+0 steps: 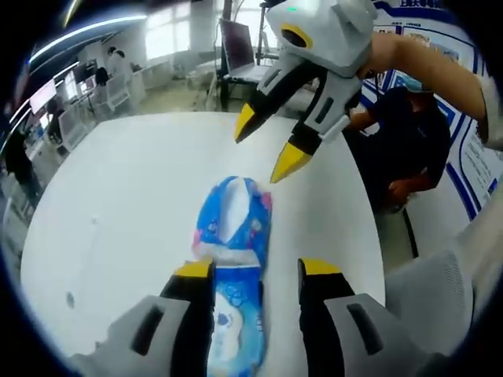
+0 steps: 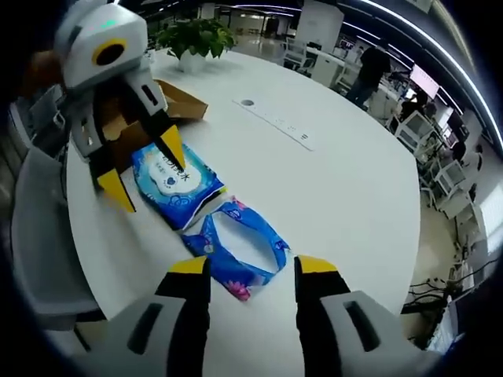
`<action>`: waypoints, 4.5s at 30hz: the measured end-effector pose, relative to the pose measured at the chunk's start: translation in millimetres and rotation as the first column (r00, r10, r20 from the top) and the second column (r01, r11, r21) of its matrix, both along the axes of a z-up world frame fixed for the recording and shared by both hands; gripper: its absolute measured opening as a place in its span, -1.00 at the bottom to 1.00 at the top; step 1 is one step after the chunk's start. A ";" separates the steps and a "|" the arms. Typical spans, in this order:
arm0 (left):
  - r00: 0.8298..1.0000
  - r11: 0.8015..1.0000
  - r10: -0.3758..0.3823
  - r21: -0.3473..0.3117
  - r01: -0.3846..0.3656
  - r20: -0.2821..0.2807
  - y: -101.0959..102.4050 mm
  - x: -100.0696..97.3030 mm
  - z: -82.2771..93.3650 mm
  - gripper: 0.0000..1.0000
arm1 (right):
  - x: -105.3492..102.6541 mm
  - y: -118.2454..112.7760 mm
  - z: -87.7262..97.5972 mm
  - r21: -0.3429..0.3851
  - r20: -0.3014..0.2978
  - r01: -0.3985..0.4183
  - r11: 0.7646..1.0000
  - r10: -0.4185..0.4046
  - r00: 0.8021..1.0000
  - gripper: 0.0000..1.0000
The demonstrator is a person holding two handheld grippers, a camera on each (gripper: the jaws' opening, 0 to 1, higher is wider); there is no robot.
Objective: Operate the shoe box by opening the lid, removing the specified soft item, and placing it in the target area until the item is outside and the box remains undamaged.
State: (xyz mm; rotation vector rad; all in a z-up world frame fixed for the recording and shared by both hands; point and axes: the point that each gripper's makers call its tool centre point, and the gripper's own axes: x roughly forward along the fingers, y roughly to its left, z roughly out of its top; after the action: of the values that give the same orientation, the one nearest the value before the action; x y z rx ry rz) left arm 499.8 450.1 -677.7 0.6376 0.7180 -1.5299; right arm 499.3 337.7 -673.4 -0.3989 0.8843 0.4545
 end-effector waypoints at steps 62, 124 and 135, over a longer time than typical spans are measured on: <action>0.828 0.829 0.559 -0.049 -0.557 0.045 294.2 27.4 47.3 0.68 | -22.1 162.8 33.7 0.042 0.011 -0.373 0.927 0.373 0.928 0.73; 0.363 0.368 0.928 0.041 -0.929 -0.088 480.8 11.1 -33.0 -0.29 | 5.3 339.1 -34.3 0.151 -0.082 -0.709 0.689 0.723 0.686 0.15; 0.338 0.348 0.933 0.063 -0.936 -0.127 478.8 12.3 -41.3 -0.56 | 8.7 353.3 -53.9 0.161 -0.128 -0.739 0.654 0.756 0.642 0.07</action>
State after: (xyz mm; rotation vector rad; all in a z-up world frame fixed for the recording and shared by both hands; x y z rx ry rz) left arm 512.1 928.9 -719.0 -0.0102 0.9423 -0.4464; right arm 508.0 691.0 -727.3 -0.6470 0.8411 1.3318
